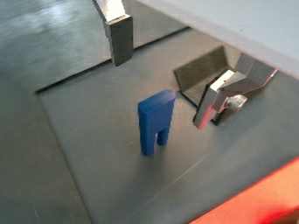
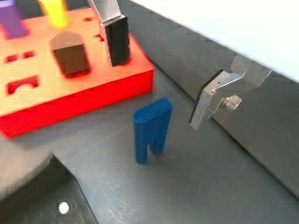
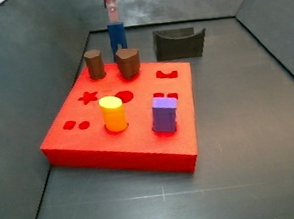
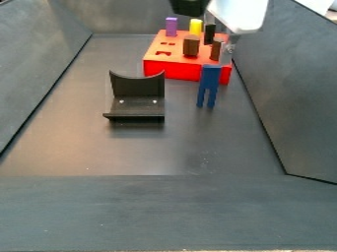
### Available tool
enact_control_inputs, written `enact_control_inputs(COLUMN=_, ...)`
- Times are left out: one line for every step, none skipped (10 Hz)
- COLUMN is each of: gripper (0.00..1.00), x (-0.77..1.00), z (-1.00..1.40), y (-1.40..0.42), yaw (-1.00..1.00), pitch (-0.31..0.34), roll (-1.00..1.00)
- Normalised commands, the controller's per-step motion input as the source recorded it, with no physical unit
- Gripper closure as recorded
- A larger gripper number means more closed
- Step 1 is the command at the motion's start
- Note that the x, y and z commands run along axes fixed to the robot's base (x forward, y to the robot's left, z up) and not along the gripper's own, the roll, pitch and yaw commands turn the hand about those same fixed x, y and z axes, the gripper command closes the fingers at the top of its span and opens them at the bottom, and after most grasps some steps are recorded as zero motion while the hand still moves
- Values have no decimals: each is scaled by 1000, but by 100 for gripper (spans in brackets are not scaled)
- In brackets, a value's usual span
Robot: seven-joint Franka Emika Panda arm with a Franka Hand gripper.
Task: Pick up the square-circle object. Move up. Rotate the square-circle object. Move to above the board. Insert the square-circle object.
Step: Rotate the square-circle object.
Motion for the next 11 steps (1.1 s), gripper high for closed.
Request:
enact_control_inputs(gripper=0, x=37, z=-34, y=0, yaw=1000, pitch=4, roll=-5)
enact_control_inputs(gripper=0, x=37, z=-34, y=-1, yaw=1000, pitch=4, roll=-5)
enact_control_inputs(gripper=0, x=37, z=-34, y=-1, yaw=1000, pitch=4, roll=-5)
enact_control_inputs(gripper=0, x=38, z=-34, y=-1, yaw=1000, pitch=4, roll=-6)
enact_control_inputs(gripper=0, x=38, z=-34, y=-1, yaw=1000, pitch=5, roll=-6)
enact_control_inputs(gripper=0, x=38, z=-33, y=-1, yaw=1000, pitch=5, roll=-6)
enact_control_inputs(gripper=0, x=38, z=-33, y=-1, yaw=1000, pitch=5, roll=-7)
enact_control_inputs(gripper=0, x=38, z=-33, y=-1, yaw=1000, pitch=6, roll=-7)
enact_control_inputs(gripper=0, x=38, z=-33, y=-1, yaw=1000, pitch=6, roll=-8)
enact_control_inputs(gripper=0, x=38, z=-33, y=-1, yaw=1000, pitch=7, roll=-9)
enact_control_inputs(gripper=0, x=38, z=-33, y=-1, yaw=1000, pitch=7, roll=-10)
